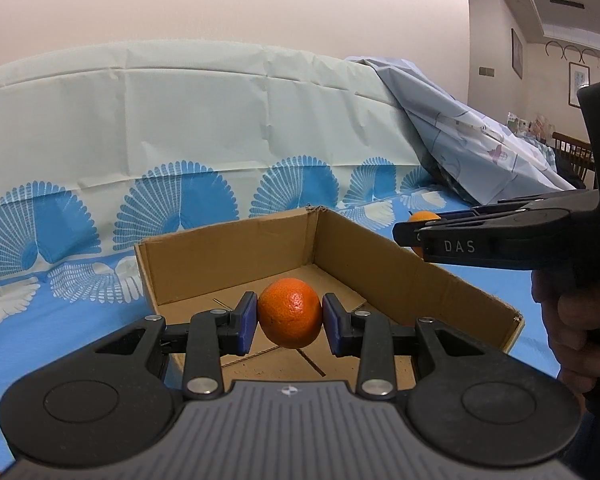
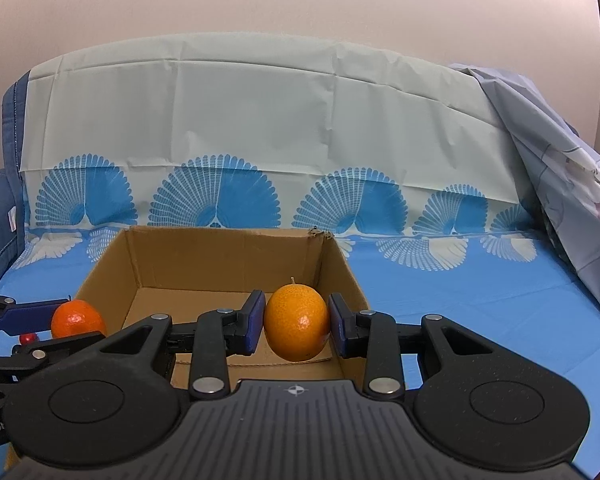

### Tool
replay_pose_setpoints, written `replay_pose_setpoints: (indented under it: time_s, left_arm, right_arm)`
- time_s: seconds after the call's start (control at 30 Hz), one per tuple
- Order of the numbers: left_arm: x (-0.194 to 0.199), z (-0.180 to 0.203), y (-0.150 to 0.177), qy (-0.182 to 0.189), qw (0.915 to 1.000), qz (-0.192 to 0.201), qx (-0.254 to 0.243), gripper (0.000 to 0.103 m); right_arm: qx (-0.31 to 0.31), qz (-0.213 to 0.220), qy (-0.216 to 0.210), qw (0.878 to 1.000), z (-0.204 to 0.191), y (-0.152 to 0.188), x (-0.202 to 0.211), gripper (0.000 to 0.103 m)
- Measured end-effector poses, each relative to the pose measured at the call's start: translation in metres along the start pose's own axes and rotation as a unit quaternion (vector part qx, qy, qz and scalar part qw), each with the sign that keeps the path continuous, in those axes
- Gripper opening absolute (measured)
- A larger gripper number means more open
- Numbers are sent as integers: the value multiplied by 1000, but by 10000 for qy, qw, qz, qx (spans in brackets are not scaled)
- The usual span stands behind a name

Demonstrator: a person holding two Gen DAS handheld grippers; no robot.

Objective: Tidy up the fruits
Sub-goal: 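Carry the orange in the left gripper over the box while the right carries its fruit, then open the left gripper to drop the orange in the box while the right drops its fruit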

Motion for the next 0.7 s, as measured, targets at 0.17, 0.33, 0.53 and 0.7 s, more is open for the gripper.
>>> replay_pose_setpoints:
  time_s: [0.17, 0.33, 0.53, 0.7]
  left_arm:
    - [-3, 0, 1, -4, 10000, -34, -12, 39]
    - [-4, 1, 0, 2, 10000, -49, -22, 39]
    - [-6, 4, 1, 20, 9999, -81, -58, 39]
    - [-7, 7, 2, 26, 9999, -105, -92, 39]
  right_arm:
    - [-7, -21, 11, 10000, 0, 0, -1, 36]
    - [-5, -24, 7, 10000, 0, 0, -2, 36]
    - [6, -18, 2, 10000, -1, -1, -4, 36]
    - [7, -19, 2, 10000, -1, -1, -4, 36]
Point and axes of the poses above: each gripper's, at about its wrist camera, not at the fingertips, and x roughly against the way its jaws point, z to its right, y to its underside, the point moved 8 cm from there along -x, roughly the way its jaws point, and after that the axes turned 9 degrees about -z, right-handed, at the moved point
